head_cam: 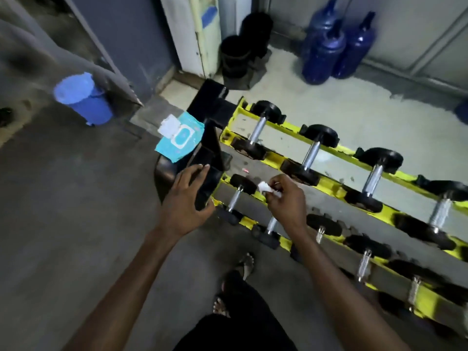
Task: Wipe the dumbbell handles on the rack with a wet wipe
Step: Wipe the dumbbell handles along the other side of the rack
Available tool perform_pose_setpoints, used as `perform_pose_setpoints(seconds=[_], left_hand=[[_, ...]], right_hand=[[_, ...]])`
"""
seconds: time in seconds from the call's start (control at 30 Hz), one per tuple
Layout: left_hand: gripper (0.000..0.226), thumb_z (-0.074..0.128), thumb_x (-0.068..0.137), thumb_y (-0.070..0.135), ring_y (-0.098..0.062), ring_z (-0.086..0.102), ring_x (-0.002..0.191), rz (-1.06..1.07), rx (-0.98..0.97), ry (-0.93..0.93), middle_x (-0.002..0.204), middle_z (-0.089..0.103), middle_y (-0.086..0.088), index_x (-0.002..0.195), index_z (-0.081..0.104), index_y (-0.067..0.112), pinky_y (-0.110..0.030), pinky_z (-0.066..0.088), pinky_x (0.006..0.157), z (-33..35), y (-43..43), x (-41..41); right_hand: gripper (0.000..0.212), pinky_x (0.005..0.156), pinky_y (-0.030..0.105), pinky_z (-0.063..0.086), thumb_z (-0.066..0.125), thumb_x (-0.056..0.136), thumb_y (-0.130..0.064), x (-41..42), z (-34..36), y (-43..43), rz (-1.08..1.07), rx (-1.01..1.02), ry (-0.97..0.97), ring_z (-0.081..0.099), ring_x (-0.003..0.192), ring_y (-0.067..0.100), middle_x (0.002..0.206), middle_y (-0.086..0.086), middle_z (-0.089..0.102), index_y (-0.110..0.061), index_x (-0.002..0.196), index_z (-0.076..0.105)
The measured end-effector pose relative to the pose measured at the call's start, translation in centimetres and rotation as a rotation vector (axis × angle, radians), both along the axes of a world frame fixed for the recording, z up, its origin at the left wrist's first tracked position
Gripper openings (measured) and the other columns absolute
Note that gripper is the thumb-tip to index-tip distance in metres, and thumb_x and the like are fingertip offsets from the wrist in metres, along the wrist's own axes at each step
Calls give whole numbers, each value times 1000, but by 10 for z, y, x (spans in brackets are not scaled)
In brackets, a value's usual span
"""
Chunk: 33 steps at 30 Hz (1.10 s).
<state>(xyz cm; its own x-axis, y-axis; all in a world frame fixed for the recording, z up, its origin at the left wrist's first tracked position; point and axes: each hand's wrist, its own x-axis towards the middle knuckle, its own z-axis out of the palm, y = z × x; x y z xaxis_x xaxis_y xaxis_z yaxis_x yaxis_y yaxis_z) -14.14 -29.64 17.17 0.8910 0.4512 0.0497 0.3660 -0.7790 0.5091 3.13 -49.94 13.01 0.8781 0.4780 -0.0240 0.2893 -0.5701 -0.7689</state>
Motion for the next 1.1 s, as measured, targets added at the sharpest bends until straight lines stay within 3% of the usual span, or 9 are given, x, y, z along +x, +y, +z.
perform_pose_setpoints(seconds=[0.17, 0.33, 0.47, 0.63, 0.73, 0.9, 1.1], left_hand=[[75, 66, 82, 31, -26, 42, 141, -69, -75, 76, 149, 43, -6, 153, 46, 14, -32, 38, 115, -84, 12, 37], [71, 51, 83, 37, -28, 44, 138, -159, -153, 212, 149, 44, -8, 150, 49, 12, -39, 44, 112, -194, 16, 44], [71, 49, 83, 31, -28, 44, 134, -272, -146, 346, 146, 40, -7, 153, 43, 16, -49, 51, 101, -294, 21, 35], [69, 47, 82, 23, -31, 44, 134, -441, -138, 440, 145, 43, -13, 150, 48, 12, -49, 50, 99, -386, 30, 15], [72, 52, 83, 17, -31, 36, 141, -511, -135, 471, 151, 35, -11, 154, 43, 15, -50, 55, 92, -413, 37, 5], [80, 64, 79, 11, -30, 32, 143, -592, -120, 425, 153, 31, -11, 155, 41, 15, -42, 53, 98, -421, 46, 4], [75, 69, 76, 12, -32, 36, 140, -642, -97, 415, 149, 37, -14, 148, 50, 15, -39, 55, 90, -428, 53, 18]], right_hand=[[22, 69, 24, 46, 74, 75, -21, 5, -79, 16, -104, -62, 124, 65, 85, 12, 86, -12, 66, -25, 92, 61], [29, 76, 37, 56, 66, 75, -6, -5, -178, 36, -224, -29, 274, 68, 90, 10, 94, -12, 67, -24, 96, 57], [26, 77, 44, 57, 68, 74, -14, -17, -265, 56, -317, -28, 367, 69, 89, 12, 89, -16, 66, -27, 94, 57], [24, 75, 37, 57, 77, 73, -10, -24, -352, 85, -387, -8, 423, 68, 82, 5, 84, -12, 67, -19, 88, 61], [22, 77, 36, 57, 78, 70, -15, -26, -384, 103, -373, -50, 373, 68, 85, 7, 87, -10, 69, -20, 86, 64], [23, 69, 37, 53, 83, 65, -18, -19, -415, 126, -292, -188, 281, 63, 74, 14, 78, -5, 66, -22, 76, 63], [21, 66, 28, 54, 87, 69, -27, -19, -425, 137, -282, -168, 407, 67, 66, 7, 69, -7, 70, -19, 69, 68]])
